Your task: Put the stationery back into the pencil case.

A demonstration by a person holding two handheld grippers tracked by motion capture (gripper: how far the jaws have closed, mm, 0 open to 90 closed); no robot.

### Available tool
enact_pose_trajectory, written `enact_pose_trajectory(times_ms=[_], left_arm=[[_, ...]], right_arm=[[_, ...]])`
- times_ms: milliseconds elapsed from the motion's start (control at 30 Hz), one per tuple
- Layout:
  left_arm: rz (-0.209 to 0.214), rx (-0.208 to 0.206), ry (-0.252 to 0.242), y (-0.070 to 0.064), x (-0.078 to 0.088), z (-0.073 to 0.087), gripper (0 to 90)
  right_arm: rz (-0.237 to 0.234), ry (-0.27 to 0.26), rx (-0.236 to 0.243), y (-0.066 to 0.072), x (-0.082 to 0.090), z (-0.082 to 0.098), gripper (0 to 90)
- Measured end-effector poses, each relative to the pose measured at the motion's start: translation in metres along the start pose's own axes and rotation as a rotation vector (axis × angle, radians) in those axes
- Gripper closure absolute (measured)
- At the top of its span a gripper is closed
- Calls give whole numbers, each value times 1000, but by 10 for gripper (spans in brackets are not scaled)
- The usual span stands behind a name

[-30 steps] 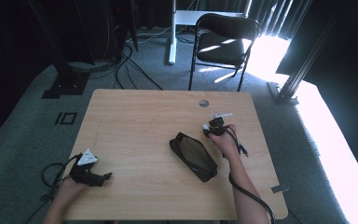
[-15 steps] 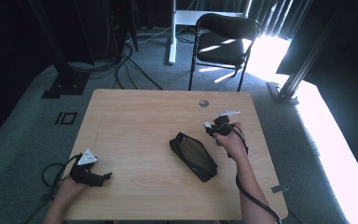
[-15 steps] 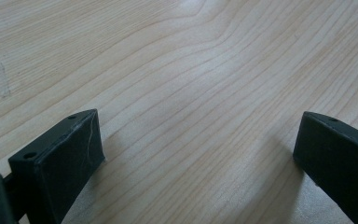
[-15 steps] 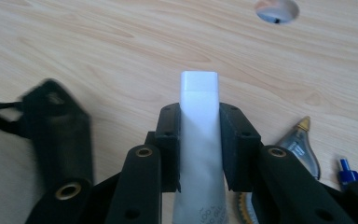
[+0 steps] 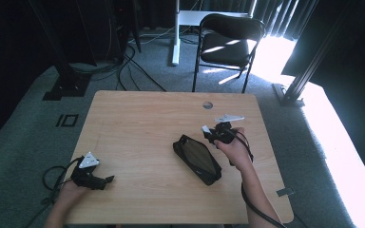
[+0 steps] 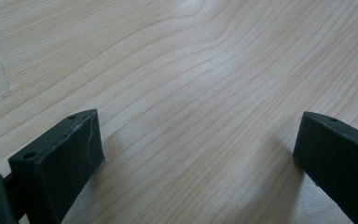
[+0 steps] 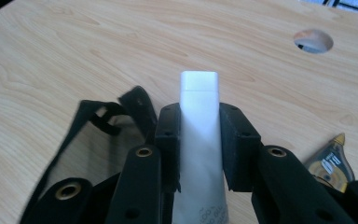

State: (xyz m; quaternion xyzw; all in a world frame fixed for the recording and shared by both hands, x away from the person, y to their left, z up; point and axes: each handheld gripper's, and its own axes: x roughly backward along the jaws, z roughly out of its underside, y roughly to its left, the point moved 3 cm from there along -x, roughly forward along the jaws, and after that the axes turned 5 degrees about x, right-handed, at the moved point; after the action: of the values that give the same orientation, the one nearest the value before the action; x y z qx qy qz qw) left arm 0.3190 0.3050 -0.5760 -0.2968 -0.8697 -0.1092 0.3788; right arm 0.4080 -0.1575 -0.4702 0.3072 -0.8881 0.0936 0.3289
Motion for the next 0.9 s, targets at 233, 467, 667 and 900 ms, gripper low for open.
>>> enact_pose_trajectory(times_ms=[233,467,667,900], left_arm=[[0,0,0,0,0,0,15],[0,-1,0,0,0,0,16],[0,0,0,0,0,0,16],[0,0,0,0,0,0,15]], right_arm=[[-43,8,31,21,6,-2,706],[-77,35,58,36,0,3,705],[-95,93,69,44,-9,8,706],[-107,145,95,52,-22,12,706]])
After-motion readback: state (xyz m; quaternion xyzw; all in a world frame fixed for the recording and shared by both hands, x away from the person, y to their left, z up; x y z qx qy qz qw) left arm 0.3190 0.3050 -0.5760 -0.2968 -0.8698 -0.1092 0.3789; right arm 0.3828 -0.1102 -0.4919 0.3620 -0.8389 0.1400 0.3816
